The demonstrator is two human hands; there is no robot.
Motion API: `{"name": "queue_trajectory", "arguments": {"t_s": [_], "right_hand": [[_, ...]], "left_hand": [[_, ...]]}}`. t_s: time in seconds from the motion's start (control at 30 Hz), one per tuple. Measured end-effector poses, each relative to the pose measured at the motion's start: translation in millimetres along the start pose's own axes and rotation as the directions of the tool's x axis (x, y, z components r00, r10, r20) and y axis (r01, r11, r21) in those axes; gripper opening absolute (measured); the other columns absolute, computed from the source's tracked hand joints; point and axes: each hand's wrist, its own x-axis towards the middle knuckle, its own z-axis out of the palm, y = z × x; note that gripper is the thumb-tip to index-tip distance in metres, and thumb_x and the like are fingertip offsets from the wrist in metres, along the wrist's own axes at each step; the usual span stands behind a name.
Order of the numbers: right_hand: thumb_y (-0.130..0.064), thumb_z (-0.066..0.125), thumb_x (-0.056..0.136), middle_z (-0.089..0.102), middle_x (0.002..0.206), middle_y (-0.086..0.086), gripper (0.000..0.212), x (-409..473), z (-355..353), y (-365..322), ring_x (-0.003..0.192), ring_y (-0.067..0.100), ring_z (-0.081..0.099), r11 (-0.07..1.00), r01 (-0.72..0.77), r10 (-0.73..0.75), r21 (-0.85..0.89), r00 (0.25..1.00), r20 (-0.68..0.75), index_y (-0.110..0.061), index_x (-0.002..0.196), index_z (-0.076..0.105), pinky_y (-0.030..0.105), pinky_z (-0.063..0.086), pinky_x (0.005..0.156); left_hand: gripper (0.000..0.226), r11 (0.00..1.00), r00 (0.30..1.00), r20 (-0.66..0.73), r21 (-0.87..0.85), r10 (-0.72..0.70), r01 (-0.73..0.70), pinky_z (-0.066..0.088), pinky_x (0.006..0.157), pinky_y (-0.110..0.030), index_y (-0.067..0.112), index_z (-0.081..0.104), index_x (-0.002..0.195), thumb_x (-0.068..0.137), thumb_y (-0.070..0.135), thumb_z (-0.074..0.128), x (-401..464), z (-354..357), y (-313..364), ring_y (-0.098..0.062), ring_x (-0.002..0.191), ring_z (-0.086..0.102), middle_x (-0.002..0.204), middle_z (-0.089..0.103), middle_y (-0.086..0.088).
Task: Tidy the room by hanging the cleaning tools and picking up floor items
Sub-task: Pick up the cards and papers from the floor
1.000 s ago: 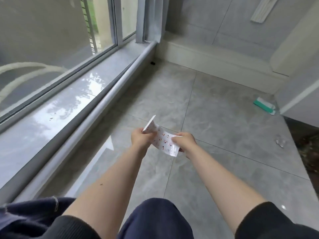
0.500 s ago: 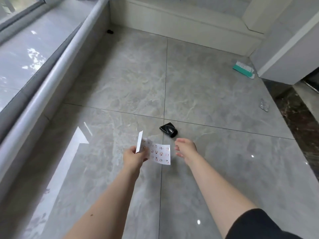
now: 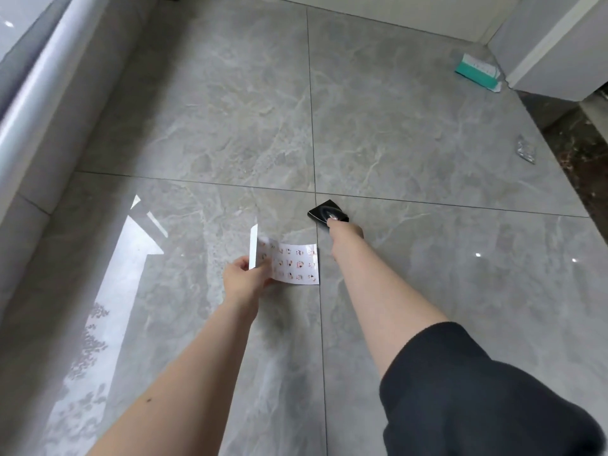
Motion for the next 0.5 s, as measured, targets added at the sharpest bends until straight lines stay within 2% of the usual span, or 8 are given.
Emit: {"name": "queue_trajectory", "arguments": {"t_s": [0.07, 0.1, 0.17, 0.2, 0.3, 0.33, 0.4, 0.5], "right_hand": [[-0.026, 0.054, 0.091, 0.049, 0.072, -0.004, 0.017, 3.7, 0.8, 5.0, 0.062, 0.015, 0.049, 0.997, 0.063, -0.062, -0.044, 0.997, 0.036, -0.015, 0.078, 0.05, 0.025, 0.045, 0.057], [-0.025, 0.052, 0.092, 0.048, 0.07, -0.003, 0.017, 5.0, 1.7, 6.6, 0.064, 0.017, 0.049, 0.994, 0.08, -0.077, -0.077, 0.996, 0.035, -0.016, 0.078, 0.052, 0.024, 0.043, 0.058], [-0.022, 0.052, 0.091, 0.055, 0.08, 0.002, 0.009, 8.0, 4.2, 11.3, 0.075, 0.021, 0.052, 0.99, 0.089, -0.091, -0.108, 0.996, -0.013, -0.017, 0.094, 0.06, 0.024, 0.042, 0.067], [-0.02, 0.055, 0.09, 0.056, 0.085, 0.003, 0.012, 7.9, 6.1, 13.3, 0.075, 0.021, 0.052, 0.991, 0.103, -0.106, -0.084, 0.994, -0.039, -0.017, 0.098, 0.062, 0.023, 0.043, 0.068], [-0.02, 0.06, 0.088, 0.056, 0.083, 0.0, 0.007, 6.0, 5.6, 24.7, 0.062, 0.014, 0.049, 0.985, 0.173, -0.171, 0.028, 0.984, -0.051, -0.02, 0.094, 0.063, 0.018, 0.037, 0.051], [-0.019, 0.061, 0.088, 0.056, 0.081, -0.001, 0.005, 4.1, 3.7, 29.0, 0.066, 0.015, 0.05, 0.98, 0.189, -0.187, 0.06, 0.981, -0.041, -0.02, 0.092, 0.063, 0.019, 0.038, 0.051], [-0.018, 0.063, 0.087, 0.057, 0.082, 0.0, 0.007, -2.6, -1.0, 34.8, 0.077, 0.017, 0.051, 0.97, 0.207, -0.207, 0.126, 0.978, -0.011, -0.017, 0.094, 0.063, 0.022, 0.045, 0.066], [-0.016, 0.063, 0.088, 0.06, 0.09, 0.001, 0.017, -19.3, -12.1, 36.6, 0.084, 0.016, 0.054, 0.966, 0.219, -0.229, 0.14, 0.971, 0.06, -0.011, 0.104, 0.066, 0.026, 0.045, 0.078]], "left_hand": [[0.015, 1.0, 1.0, 0.007, 0.01, -0.004, 0.004, 0.058, 0.076, -0.036, -0.003, 0.059, 0.1, 0.085, -0.002, 0.06, 0.0, 1.7, -2.7, -0.025, 0.079, 0.066, 0.091, 0.065, -0.014], [0.015, 1.0, 1.0, 0.012, 0.012, -0.005, 0.005, 0.058, 0.073, -0.032, -0.002, 0.059, 0.1, 0.085, -0.001, 0.06, 0.4, 2.6, -3.6, -0.022, 0.077, 0.066, 0.089, 0.066, -0.012], [0.014, 1.0, 1.0, 0.022, 0.02, 0.0, -0.001, 0.056, 0.068, -0.028, 0.0, 0.06, 0.1, 0.086, 0.0, 0.06, 2.7, 5.2, -5.3, -0.021, 0.076, 0.066, 0.087, 0.066, -0.01], [0.013, 1.0, 1.0, 0.021, 0.021, 0.006, -0.007, 0.055, 0.065, -0.027, 0.0, 0.06, 0.099, 0.086, 0.0, 0.06, 4.0, 6.6, -5.9, -0.021, 0.076, 0.066, 0.087, 0.066, -0.01], [0.017, 1.0, 1.0, 0.019, 0.011, 0.005, -0.005, 0.057, 0.072, -0.031, -0.002, 0.061, 0.102, 0.086, -0.002, 0.058, 4.9, 12.3, -7.1, -0.028, 0.085, 0.066, 0.095, 0.066, -0.015], [0.02, 1.0, 1.0, 0.021, 0.006, -0.004, 0.004, 0.057, 0.077, -0.034, -0.003, 0.061, 0.105, 0.086, -0.003, 0.056, 4.8, 13.9, -7.8, -0.029, 0.088, 0.066, 0.098, 0.066, -0.016], [0.023, 1.0, 0.999, 0.021, -0.003, -0.026, 0.026, 0.056, 0.084, -0.038, -0.004, 0.061, 0.107, 0.086, -0.005, 0.052, 0.9, 16.9, -9.0, -0.031, 0.093, 0.065, 0.097, 0.065, -0.016], [0.019, 0.999, 0.999, -0.007, -0.025, -0.045, 0.045, 0.053, 0.077, -0.034, 0.004, 0.061, 0.087, 0.087, -0.006, 0.044, -10.5, 21.9, -5.3, -0.028, 0.089, 0.058, 0.086, 0.06, -0.013]]}}
